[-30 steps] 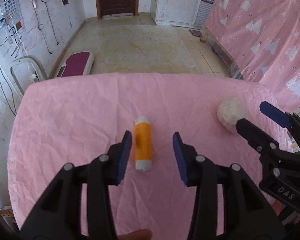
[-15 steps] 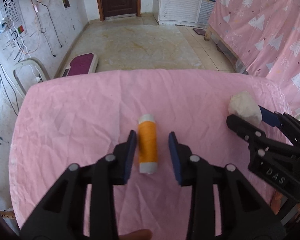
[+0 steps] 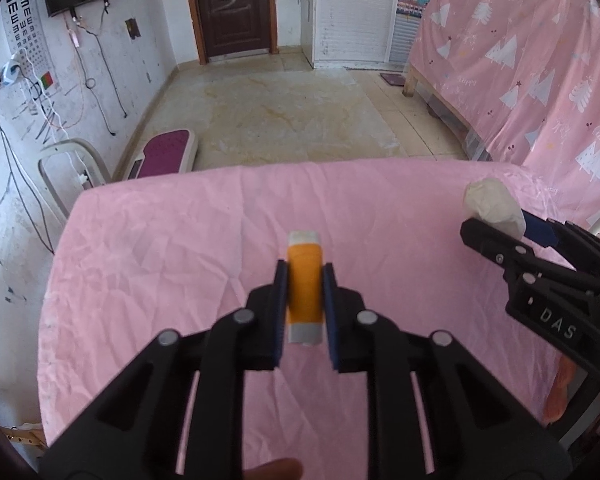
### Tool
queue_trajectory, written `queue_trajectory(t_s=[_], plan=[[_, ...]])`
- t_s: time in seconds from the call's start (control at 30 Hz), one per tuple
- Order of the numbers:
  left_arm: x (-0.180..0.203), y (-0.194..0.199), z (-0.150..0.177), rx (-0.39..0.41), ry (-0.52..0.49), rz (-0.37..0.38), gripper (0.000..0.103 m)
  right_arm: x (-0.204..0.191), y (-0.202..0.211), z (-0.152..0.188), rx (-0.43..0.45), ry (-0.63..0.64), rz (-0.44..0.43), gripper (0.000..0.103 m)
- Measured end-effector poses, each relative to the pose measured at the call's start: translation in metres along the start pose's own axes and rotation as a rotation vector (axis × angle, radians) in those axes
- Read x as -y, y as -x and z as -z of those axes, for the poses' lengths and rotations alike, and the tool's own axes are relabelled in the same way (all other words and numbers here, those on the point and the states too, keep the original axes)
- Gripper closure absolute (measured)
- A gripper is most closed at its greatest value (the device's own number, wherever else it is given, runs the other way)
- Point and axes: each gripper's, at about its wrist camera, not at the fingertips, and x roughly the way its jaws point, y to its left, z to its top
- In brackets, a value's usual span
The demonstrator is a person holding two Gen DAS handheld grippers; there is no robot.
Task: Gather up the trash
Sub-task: 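Grasp the orange bottle with the left gripper while the right gripper grasps the white cloth, then carry the orange bottle and white cloth over the orange bin and open both grippers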
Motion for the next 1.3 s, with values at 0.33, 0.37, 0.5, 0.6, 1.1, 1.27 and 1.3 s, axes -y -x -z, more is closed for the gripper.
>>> queue_trajectory(t_s=[0.33, 0.37, 0.5, 0.6, 1.1, 1.27, 1.3], plan=[[0.024, 0.054, 0.008, 0.082, -0.028, 0.003, 0.087, 0.019, 0.065, 0.013, 0.088, -0.029, -0.001, 0.06], [0.028, 0.06, 0.009, 0.092, -0.033, 0.006, 0.087, 0.022, 0.074, 0.014, 0.1, -0.035, -0.001, 0.06], [0.047, 0.084, 0.014, 0.129, -0.057, 0.026, 0.087, 0.035, 0.108, 0.025, 0.152, -0.059, 0.002, 0.06], [0.065, 0.101, 0.02, 0.157, -0.085, 0.042, 0.087, 0.044, 0.13, 0.034, 0.184, -0.071, 0.01, 0.06], [0.162, 0.128, 0.039, 0.188, -0.197, 0.202, 0.087, 0.114, 0.22, 0.088, 0.304, -0.193, 0.105, 0.06], [0.194, 0.122, 0.038, 0.168, -0.224, 0.273, 0.087, 0.142, 0.238, 0.11, 0.323, -0.233, 0.162, 0.06], [0.199, 0.121, 0.037, 0.166, -0.23, 0.287, 0.087, 0.148, 0.242, 0.114, 0.328, -0.243, 0.175, 0.06]])
